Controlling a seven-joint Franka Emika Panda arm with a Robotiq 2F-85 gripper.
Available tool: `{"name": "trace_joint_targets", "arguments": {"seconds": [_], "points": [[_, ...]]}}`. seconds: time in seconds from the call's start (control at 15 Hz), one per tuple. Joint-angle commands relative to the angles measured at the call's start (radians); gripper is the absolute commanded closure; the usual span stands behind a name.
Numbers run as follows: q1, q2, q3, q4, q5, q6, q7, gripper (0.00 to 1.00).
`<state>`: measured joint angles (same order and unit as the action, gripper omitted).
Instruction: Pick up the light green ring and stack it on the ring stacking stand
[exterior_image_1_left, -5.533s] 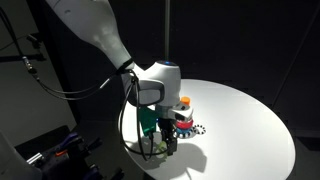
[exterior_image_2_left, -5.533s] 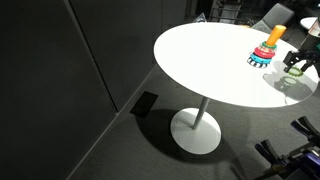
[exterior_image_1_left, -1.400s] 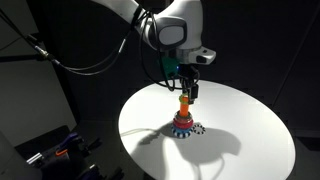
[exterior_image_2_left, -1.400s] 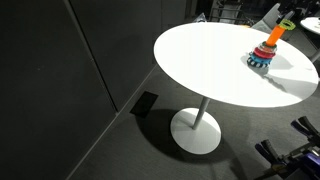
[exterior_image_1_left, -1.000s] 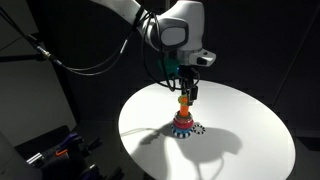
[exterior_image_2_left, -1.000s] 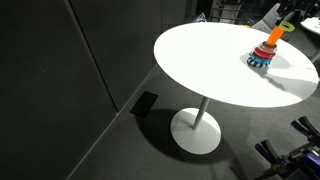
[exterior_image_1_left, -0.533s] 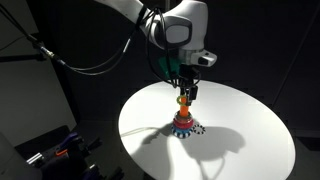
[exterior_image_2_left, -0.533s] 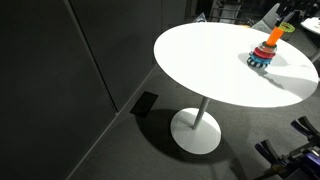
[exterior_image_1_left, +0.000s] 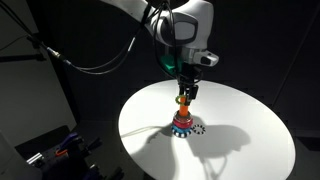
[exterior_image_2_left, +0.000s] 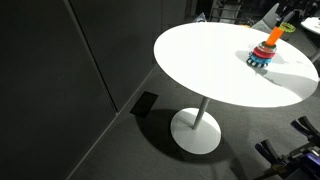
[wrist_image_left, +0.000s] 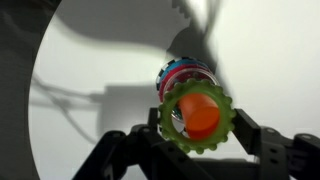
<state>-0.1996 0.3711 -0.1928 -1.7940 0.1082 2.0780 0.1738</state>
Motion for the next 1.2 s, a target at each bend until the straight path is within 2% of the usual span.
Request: {"name": "trace_joint_targets", "arguments": {"seconds": [0.0,1.13], "points": [[-0.008,0.036,-0.003,0.068,0.000,-0.040,0.025,0.51],[-0.024,0.087,0.010,0.147,0.035,-0.051,0.013,0.51]]}}
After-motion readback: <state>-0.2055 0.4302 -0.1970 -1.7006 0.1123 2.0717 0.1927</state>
